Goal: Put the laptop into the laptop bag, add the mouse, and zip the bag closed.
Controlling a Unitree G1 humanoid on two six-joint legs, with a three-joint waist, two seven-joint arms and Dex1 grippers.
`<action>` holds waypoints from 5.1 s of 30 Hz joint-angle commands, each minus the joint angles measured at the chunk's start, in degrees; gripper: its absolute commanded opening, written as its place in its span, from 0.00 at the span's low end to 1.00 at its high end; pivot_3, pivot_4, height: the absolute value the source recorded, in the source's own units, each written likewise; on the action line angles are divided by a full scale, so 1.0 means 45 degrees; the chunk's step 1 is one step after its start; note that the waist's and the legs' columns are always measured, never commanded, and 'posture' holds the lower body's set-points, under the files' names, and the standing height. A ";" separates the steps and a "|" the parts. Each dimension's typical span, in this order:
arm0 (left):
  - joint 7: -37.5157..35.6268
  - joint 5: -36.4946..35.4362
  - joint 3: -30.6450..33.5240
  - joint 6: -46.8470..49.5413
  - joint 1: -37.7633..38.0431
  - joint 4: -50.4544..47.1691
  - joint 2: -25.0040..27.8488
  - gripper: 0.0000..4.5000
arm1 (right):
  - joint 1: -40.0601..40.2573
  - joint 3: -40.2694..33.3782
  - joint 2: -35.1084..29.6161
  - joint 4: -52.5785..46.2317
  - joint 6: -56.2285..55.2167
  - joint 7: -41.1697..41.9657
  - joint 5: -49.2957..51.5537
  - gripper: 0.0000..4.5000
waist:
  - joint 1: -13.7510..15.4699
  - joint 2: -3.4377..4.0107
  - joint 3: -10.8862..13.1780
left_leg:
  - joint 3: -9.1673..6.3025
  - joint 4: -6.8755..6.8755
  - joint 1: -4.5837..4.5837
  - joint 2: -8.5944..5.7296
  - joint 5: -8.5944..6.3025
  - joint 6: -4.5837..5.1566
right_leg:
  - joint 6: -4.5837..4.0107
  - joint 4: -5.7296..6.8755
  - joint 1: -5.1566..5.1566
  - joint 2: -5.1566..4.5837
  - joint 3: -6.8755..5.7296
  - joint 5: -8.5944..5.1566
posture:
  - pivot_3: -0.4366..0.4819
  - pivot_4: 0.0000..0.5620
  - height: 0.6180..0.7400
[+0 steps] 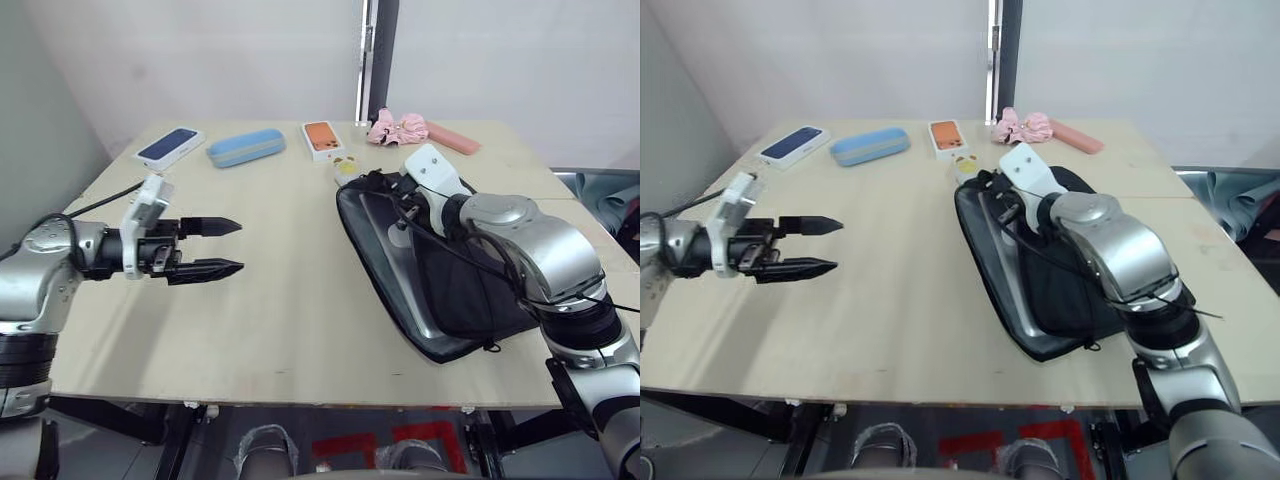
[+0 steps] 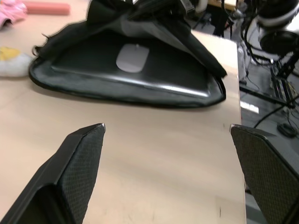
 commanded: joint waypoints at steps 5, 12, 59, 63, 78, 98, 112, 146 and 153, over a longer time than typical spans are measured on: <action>0.0150 -0.0532 0.0611 0.0093 0.0239 -0.0245 0.0796 1.00 | 0.0155 -0.0019 -0.0348 -0.0128 -0.0932 0.0593 -0.0035 0.00 | -0.0074 0.0000 0.0000 | 0.0003 -0.0008 -0.0002 0.0003 0.0000 0.0001 | -0.0002 -0.0012 -0.0001 0.0004 -0.0001 -0.0001 | 0.48 0.27 1.00; -0.0051 -0.0373 0.0440 -0.0207 -0.0049 0.0642 0.1378 1.00 | 0.0757 -0.0079 -0.0255 -0.0766 -0.0548 0.1442 0.0796 0.08 | -0.0076 -0.0001 0.0000 | 0.0004 -0.0012 -0.0003 0.0005 -0.0001 0.0003 | -0.0003 -0.0018 -0.0003 0.0006 -0.0001 -0.0002 | 0.48 0.27 1.00; 0.7392 1.0970 -0.6561 -1.3121 -1.0388 1.7796 -0.8857 1.00 | 1.3372 -1.2876 -0.1753 -0.7541 -0.2702 0.1940 0.9834 1.00 | 0.0501 -0.0057 -0.0029 | 0.0024 0.0077 -0.0007 -0.0021 -0.0034 0.0169 | 0.0077 -0.0070 0.0066 -0.0051 0.0008 0.0046 | 0.48 0.27 1.00; 0.8916 1.1752 -0.6756 -1.3193 -1.0767 1.8001 -0.9755 1.00 | 1.3521 -1.2820 -0.2615 -0.7728 -0.3093 0.0438 1.1332 1.00 | 0.0587 -0.0058 -0.0027 | 0.0002 0.0071 -0.0007 -0.0027 -0.0035 0.0180 | 0.0091 -0.0119 0.0105 -0.0057 -0.0005 0.0055 | 0.48 0.27 1.00; 0.8135 1.1312 -0.5267 -1.3074 -1.1201 1.8018 -1.0460 1.00 | 1.5713 -1.2974 -0.4740 -0.7736 -0.5084 -0.2059 1.3473 1.00 | 0.0663 -0.0063 -0.0016 | -0.0023 0.0020 -0.0033 -0.0052 -0.0035 0.0198 | 0.0105 -0.0213 0.0125 -0.0081 -0.0049 0.0062 | 0.48 0.27 1.00; 0.7538 1.1723 -0.5175 -1.4147 -1.1197 1.7928 -0.9520 1.00 | 1.6066 -1.4560 -0.4682 -0.7130 -0.6206 -0.1978 1.4664 1.00 | 0.0718 -0.0062 -0.0007 | -0.0057 -0.0016 -0.0081 -0.0071 -0.0039 0.0219 | 0.0112 -0.0293 0.0127 -0.0107 -0.0125 0.0066 | 0.48 0.27 1.00; 1.0020 1.3143 -0.5980 -1.3424 -1.1283 1.8200 -1.0799 1.00 | 1.7559 -1.6208 -0.5003 -0.7736 -0.6738 -0.2766 1.5685 1.00 | 0.0672 -0.0060 -0.0004 | -0.0144 -0.0017 -0.0182 -0.0092 -0.0038 0.0233 | 0.0125 -0.0349 0.0119 -0.0134 -0.0231 0.0065 | 0.48 0.27 1.00; 0.5164 1.0509 -0.4092 -1.4894 -0.9847 1.7297 -0.7538 0.33 | 1.5391 -1.3584 -0.6116 -0.5875 -0.6138 -0.1026 1.3726 1.00 | 0.0725 -0.0051 0.0002 | -0.0174 -0.0010 -0.0214 -0.0134 -0.0034 0.0252 | 0.0141 -0.0355 0.0124 -0.0181 -0.0261 0.0070 | 0.48 0.27 1.00; 0.6048 1.0825 -0.4589 -1.4965 -1.0264 1.7382 -0.9237 0.86 | 1.4849 -1.3147 -0.5973 -0.5997 -0.5979 -0.1158 1.3612 1.00 | 0.0807 -0.0052 0.0002 | -0.0176 0.0000 -0.0226 -0.0180 -0.0033 0.0283 | 0.0141 -0.0348 0.0127 -0.0226 -0.0262 0.0070 | 0.48 0.27 1.00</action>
